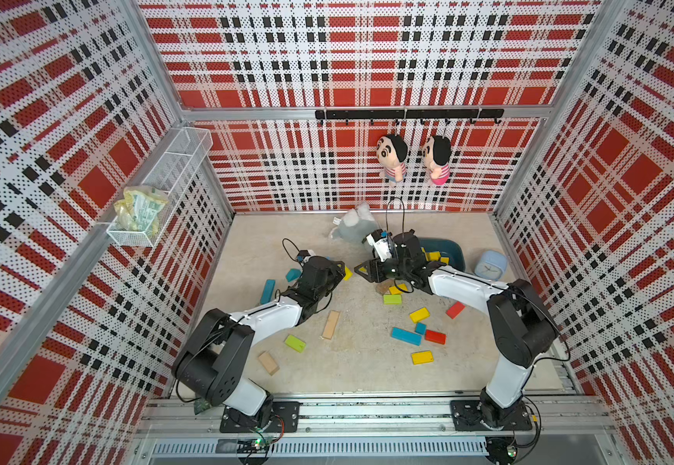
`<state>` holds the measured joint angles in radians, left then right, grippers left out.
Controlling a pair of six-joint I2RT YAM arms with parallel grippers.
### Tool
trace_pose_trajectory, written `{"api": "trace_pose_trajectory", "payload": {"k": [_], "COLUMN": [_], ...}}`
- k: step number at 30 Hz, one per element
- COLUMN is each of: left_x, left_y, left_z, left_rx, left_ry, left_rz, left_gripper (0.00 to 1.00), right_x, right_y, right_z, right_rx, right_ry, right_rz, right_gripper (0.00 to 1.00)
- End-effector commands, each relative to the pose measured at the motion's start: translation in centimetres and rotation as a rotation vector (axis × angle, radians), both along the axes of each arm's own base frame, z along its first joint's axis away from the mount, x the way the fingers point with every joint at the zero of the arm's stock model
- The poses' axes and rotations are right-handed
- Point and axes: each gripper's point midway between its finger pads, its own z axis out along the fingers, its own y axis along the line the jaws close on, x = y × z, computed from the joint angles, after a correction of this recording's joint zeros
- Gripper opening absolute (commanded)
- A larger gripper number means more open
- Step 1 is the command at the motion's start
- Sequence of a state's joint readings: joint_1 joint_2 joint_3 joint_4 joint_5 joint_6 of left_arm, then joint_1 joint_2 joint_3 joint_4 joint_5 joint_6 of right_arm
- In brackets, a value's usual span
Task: Pick out the yellow building blocks
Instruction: Pick up the building block from the center of the board.
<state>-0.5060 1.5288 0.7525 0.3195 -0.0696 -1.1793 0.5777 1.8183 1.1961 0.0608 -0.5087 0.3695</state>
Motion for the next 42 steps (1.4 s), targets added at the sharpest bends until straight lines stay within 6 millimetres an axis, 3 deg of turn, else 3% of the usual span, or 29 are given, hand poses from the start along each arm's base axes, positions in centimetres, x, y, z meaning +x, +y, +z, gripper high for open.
{"api": "trace_pose_trajectory", "payload": {"k": [1,20,28,29,33,35,38,42], "left_x": [0.6,0.7,0.8,0.8,0.9,0.9,1.0,1.2], "left_y": [-0.6,-0.5,-0.7,-0.7,-0.4,-0.1,0.7,1.5], "left_z": [1.8,2.0,3.3,3.5,3.7,4.3,5.8,7.8], "left_rx": [-0.026,-0.048,-0.056,-0.054,-0.051,-0.055,-0.050,-0.017], "left_ry": [-0.057,-0.077,-0.127,-0.131,-0.140,-0.156,-0.200,-0.267], "left_rz": [-0.039,-0.065,-0.080,-0.078,-0.065,-0.049,-0.008,0.022], "left_gripper": [0.00,0.00,0.00,0.03,0.33,0.63,0.90,1.00], "right_x": [-0.1,0.9,1.2,1.3,1.2,1.3,1.2,1.2], "right_y": [1.7,4.1,4.1,4.0,3.4,2.4,-0.1,-4.5], "right_z": [0.8,-1.0,-0.6,-0.5,0.1,0.5,1.0,1.4], "right_rx": [0.043,0.039,-0.001,-0.002,-0.011,-0.025,-0.040,-0.075], "right_ry": [-0.025,0.013,-0.026,-0.032,-0.046,-0.052,-0.035,-0.014], "right_rz": [0.049,0.060,0.060,0.055,0.032,-0.003,-0.076,-0.186], "right_gripper": [0.51,0.31,0.04,0.02,0.00,0.00,0.00,0.00]}}
